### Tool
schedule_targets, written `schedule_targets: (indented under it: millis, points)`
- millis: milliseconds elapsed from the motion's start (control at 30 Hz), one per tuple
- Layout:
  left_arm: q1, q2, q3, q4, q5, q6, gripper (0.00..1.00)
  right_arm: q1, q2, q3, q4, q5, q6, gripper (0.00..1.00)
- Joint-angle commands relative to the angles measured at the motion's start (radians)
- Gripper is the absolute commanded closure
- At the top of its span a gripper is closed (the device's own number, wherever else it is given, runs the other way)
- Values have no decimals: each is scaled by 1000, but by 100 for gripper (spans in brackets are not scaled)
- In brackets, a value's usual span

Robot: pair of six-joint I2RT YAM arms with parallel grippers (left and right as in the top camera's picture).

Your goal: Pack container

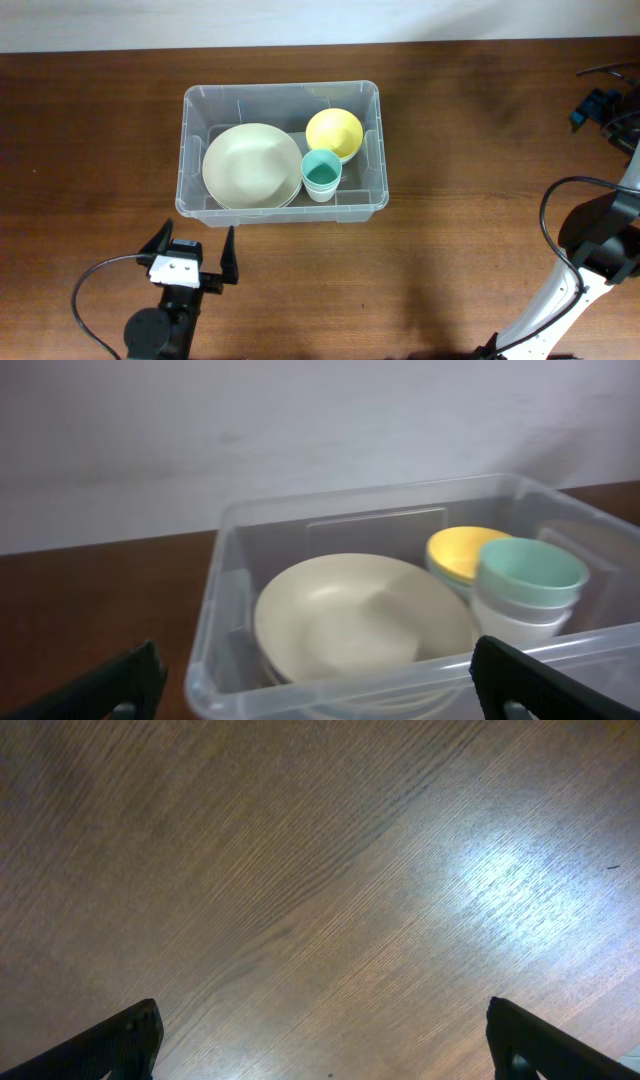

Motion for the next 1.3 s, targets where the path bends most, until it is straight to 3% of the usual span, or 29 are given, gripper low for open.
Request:
schedule_targets:
  millis: [0, 467, 1267]
  points:
    - [37, -60, -46, 15, 15, 7, 1, 1, -21, -2, 1, 9, 8, 1]
    - [108, -79, -161, 77, 12, 7, 0, 1, -21, -2, 1, 9, 8, 1]
    - [166, -78, -161, 76, 11, 8, 1, 1, -21, -2, 1, 9, 8, 1]
